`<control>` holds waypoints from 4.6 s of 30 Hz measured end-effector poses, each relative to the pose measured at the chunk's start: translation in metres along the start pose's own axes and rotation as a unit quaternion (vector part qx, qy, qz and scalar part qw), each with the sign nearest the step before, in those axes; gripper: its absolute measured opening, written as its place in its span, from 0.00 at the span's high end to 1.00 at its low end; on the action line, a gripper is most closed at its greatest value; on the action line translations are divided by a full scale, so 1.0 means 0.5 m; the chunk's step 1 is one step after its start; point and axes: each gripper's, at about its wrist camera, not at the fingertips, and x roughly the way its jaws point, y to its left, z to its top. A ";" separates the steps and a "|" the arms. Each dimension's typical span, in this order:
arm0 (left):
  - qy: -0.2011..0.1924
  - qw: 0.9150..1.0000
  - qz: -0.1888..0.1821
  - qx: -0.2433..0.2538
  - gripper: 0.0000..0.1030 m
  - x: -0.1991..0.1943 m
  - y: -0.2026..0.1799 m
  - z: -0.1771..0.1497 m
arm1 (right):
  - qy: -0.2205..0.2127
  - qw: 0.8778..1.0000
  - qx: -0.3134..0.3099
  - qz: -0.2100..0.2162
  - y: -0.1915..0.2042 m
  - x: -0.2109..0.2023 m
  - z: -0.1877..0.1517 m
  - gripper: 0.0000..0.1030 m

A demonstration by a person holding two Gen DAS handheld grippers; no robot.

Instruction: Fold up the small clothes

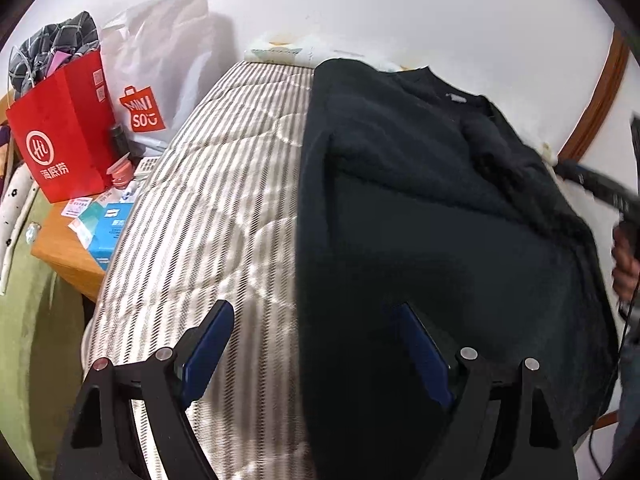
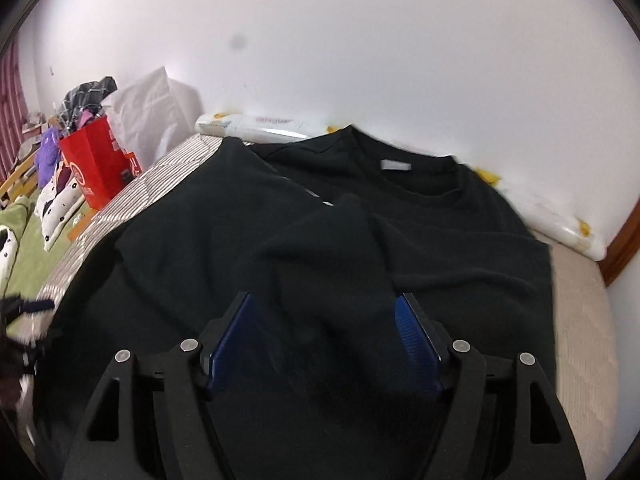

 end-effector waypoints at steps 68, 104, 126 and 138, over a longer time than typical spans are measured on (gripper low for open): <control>-0.075 0.997 -0.023 -0.017 0.90 0.086 -0.094 0.272 | 0.067 0.991 0.070 -0.097 -0.233 0.007 -0.110 0.51; -0.053 0.998 -0.003 0.020 0.66 -0.023 -0.137 0.135 | 0.054 0.971 0.182 -0.144 -0.278 -0.166 -0.189 0.51; -0.007 1.000 -0.001 -0.020 0.55 -0.102 -0.043 -0.172 | 0.063 0.966 0.230 -0.096 -0.209 -0.288 -0.472 0.48; -0.019 1.000 0.011 -0.020 0.55 -0.111 -0.042 -0.214 | 0.039 0.969 0.222 -0.098 -0.173 -0.294 -0.485 0.52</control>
